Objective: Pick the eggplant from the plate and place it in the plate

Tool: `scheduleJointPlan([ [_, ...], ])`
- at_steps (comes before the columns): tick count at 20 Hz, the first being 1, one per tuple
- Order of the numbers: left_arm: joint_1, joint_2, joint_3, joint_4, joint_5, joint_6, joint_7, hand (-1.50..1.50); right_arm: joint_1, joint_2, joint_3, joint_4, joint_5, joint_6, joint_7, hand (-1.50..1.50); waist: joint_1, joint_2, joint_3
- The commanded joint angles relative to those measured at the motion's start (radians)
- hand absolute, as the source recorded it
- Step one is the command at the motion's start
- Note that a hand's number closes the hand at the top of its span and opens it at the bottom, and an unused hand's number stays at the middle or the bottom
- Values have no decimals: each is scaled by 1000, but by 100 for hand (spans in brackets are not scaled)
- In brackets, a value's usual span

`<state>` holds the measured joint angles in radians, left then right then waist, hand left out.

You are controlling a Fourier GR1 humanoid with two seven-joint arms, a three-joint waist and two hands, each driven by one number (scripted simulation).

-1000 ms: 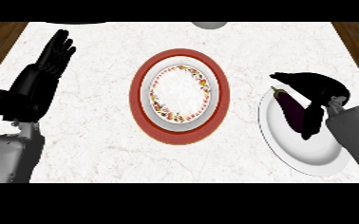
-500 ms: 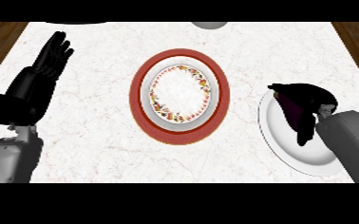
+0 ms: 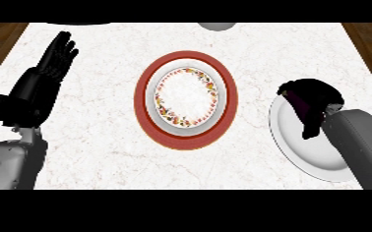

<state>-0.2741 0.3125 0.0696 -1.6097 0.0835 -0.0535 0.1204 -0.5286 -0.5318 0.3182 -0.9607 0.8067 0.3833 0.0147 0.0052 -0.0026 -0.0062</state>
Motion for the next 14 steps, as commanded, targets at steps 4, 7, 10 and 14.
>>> scheduleJointPlan([
  [4, 58, -13, 3, -52, -5, -5, 11, 0, 60, -3, -63, -45, 61, -227, -37, 150, -4, 0, 6],
  [7, 7, -4, 22, -33, -7, 20, 49, 0, 172, -54, -150, -59, 43, -317, 60, 150, -34, -5, 6],
  [10, 33, 13, 39, -27, 13, -14, 15, 0, 268, -155, -246, -73, 24, -414, 35, 150, -42, -5, 6],
  [14, 52, -33, -5, -63, -41, 27, 22, 0, 378, -186, -302, -312, -23, -398, 63, 150, -28, -5, 5],
])
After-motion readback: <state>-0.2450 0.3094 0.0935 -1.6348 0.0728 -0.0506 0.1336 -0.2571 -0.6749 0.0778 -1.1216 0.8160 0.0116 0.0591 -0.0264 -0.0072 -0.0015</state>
